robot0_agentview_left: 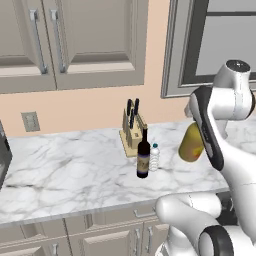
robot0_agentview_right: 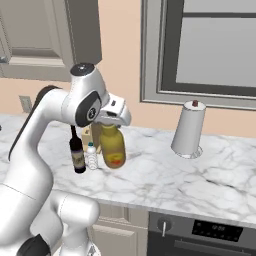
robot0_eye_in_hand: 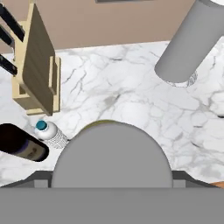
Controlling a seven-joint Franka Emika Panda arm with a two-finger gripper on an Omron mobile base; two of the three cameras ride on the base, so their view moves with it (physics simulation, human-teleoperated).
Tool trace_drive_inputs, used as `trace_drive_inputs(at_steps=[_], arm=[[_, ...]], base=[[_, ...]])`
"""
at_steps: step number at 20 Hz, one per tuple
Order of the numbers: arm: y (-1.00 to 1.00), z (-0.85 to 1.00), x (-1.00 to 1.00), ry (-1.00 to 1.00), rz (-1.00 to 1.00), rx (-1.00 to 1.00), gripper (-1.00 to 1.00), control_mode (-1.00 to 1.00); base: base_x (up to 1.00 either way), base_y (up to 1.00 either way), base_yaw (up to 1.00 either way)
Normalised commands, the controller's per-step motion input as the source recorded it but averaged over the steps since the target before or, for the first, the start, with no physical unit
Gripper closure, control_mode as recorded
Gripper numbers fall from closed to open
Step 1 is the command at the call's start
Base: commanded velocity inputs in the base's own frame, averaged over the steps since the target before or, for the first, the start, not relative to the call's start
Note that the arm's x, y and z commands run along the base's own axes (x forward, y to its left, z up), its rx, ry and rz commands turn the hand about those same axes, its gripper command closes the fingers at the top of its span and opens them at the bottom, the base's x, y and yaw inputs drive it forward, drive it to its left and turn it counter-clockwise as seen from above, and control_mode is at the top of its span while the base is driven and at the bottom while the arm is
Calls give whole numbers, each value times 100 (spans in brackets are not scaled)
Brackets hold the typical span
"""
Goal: Place the drinks on the dining counter in a tight cluster.
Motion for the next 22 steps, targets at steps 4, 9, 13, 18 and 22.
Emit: trace_drive_inputs(at_steps=[4, 9, 13, 18, 22], arm=[[6, 38, -46, 0, 0, 0, 100, -100], [0, 0, -4, 0, 0, 0, 100, -100], [0, 0, -2, 0, 0, 0, 100, 100], [0, 0, 0, 0, 0, 0, 100, 100], [0, 0, 0, 0, 0, 0, 100, 100]], base=[[0, 0, 0], [0, 0, 0], [-6, 0, 0], [-96, 0, -3], [-95, 6, 2]])
